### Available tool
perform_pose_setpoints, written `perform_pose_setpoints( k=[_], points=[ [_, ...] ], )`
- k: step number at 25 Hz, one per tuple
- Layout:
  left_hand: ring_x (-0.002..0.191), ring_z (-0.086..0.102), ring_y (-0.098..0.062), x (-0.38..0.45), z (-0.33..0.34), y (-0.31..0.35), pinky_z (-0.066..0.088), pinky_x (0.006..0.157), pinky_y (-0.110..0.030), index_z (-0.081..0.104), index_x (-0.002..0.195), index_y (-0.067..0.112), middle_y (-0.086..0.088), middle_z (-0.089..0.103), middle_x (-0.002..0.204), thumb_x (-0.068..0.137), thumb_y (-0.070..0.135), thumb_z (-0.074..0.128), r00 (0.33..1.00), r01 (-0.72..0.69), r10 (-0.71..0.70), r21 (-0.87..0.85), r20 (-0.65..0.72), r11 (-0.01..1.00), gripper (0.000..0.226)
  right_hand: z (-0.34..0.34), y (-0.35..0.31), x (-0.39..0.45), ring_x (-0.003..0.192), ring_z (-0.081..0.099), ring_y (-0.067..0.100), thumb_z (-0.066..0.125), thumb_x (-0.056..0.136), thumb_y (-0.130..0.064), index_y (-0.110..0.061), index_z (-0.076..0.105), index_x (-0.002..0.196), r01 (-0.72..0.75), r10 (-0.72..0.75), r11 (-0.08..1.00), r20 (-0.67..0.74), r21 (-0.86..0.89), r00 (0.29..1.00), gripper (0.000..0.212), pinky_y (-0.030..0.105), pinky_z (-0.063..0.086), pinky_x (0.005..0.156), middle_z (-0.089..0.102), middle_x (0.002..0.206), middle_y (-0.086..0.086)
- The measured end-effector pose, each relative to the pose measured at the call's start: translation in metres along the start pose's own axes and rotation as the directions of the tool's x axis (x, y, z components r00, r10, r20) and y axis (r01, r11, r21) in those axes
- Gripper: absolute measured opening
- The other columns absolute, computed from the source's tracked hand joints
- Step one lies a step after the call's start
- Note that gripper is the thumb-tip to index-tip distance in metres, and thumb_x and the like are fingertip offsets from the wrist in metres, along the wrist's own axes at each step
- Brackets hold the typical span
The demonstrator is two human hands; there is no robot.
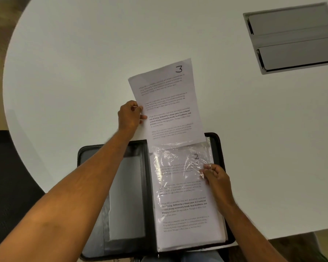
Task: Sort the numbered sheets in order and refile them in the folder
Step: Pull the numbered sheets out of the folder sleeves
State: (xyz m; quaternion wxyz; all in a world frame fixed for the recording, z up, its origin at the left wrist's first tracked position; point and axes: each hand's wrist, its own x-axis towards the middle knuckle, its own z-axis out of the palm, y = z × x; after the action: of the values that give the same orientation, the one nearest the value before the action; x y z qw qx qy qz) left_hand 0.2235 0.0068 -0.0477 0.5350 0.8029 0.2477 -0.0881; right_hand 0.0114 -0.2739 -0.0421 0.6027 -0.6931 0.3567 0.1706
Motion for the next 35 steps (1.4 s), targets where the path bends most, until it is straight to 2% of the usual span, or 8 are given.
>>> perform_pose_setpoints(
  k=[9,16,19,21,24,29,32,35],
  points=[
    [0.08,0.076,-0.024,0.042,0.02,0.02,0.064,0.08,-0.042,0.061,0.105,0.017,0.004,0.071,0.094,0.104,0.011,0.051,0.999,-0.012,0.012,-0.012,-0.041,1.0,0.011,-0.003,-0.002,0.004,0.07,0.069,0.0,0.069,0.095,-0.018,-0.021,0.069,0.11,-0.052,0.052,0.999,0.018,-0.007,0.998,0.016,0.016,0.053,0.059,0.073,0.099,0.001],
    [0.098,0.073,-0.02,0.038,0.018,0.011,0.062,0.089,-0.033,0.05,0.143,0.017,0.002,0.055,0.14,0.106,0.011,0.051,0.999,0.025,-0.02,-0.141,0.035,0.99,0.038,-0.003,-0.003,0.004,0.07,0.068,-0.001,0.069,0.095,-0.018,-0.019,0.069,0.111,-0.046,0.047,0.999,0.013,-0.023,0.999,0.016,0.014,0.052,0.058,0.074,0.096,0.003],
    [0.12,0.065,-0.024,0.015,0.011,0.001,0.056,0.101,-0.039,0.057,0.135,0.025,0.0,0.056,0.143,0.103,0.012,0.056,0.998,-0.046,0.051,-0.093,0.048,0.995,0.035,-0.002,-0.006,0.002,0.073,0.071,0.004,0.069,0.095,-0.017,-0.017,0.069,0.111,-0.052,0.052,0.999,0.017,-0.009,0.998,0.015,0.015,0.053,0.059,0.074,0.097,0.005],
    [0.116,0.064,-0.021,-0.014,0.006,-0.012,0.053,0.1,-0.026,0.064,0.128,0.019,-0.002,0.062,0.134,0.103,0.015,0.057,0.988,-0.146,0.144,0.029,0.048,0.989,0.026,-0.001,-0.009,-0.002,0.08,0.072,0.009,0.069,0.095,-0.017,-0.016,0.069,0.11,-0.057,0.056,0.998,0.019,0.005,0.998,0.016,0.017,0.054,0.062,0.075,0.098,0.005],
    [0.104,0.061,-0.01,-0.071,-0.002,-0.036,0.044,0.084,-0.004,0.066,0.123,0.013,-0.002,0.061,0.122,0.103,0.017,0.057,0.972,-0.231,0.224,0.104,0.076,0.967,0.022,-0.001,-0.015,-0.011,0.088,0.073,0.017,0.073,0.093,-0.02,-0.018,0.069,0.111,-0.089,0.088,0.996,0.059,0.006,0.994,0.019,0.024,0.056,0.072,0.077,0.101,0.006],
    [0.09,0.059,0.008,-0.15,-0.017,-0.075,0.044,0.079,-0.006,0.069,0.116,0.02,0.008,0.063,0.108,0.101,0.018,0.062,0.974,-0.12,0.099,0.095,0.206,0.988,0.017,-0.002,-0.028,-0.032,0.095,0.076,0.017,0.073,0.093,-0.028,-0.019,0.075,0.11,-0.144,0.155,0.987,0.188,-0.072,0.97,0.019,0.033,0.059,0.086,0.079,0.102,0.001],
    [0.092,0.061,0.006,-0.192,-0.028,-0.085,0.049,0.08,-0.008,0.068,0.122,0.016,0.001,0.067,0.113,0.101,0.021,0.062,0.958,-0.006,-0.006,0.039,0.287,0.999,0.022,0.006,-0.042,-0.056,0.097,0.075,0.014,0.069,0.095,-0.033,-0.02,0.078,0.11,-0.123,0.153,0.985,0.286,-0.121,0.946,0.022,0.037,0.059,0.091,0.079,0.104,-0.004],
    [0.103,0.066,-0.008,-0.216,-0.04,-0.09,0.054,0.082,-0.016,0.066,0.125,0.023,0.002,0.069,0.115,0.101,0.032,0.061,0.921,0.128,-0.115,-0.01,0.373,0.992,0.025,0.023,-0.053,-0.081,0.098,0.074,0.013,0.066,0.097,-0.035,-0.021,0.078,0.112,-0.075,0.124,0.987,0.378,-0.142,0.918,0.025,0.036,0.058,0.091,0.079,0.105,-0.004]
  ],
)
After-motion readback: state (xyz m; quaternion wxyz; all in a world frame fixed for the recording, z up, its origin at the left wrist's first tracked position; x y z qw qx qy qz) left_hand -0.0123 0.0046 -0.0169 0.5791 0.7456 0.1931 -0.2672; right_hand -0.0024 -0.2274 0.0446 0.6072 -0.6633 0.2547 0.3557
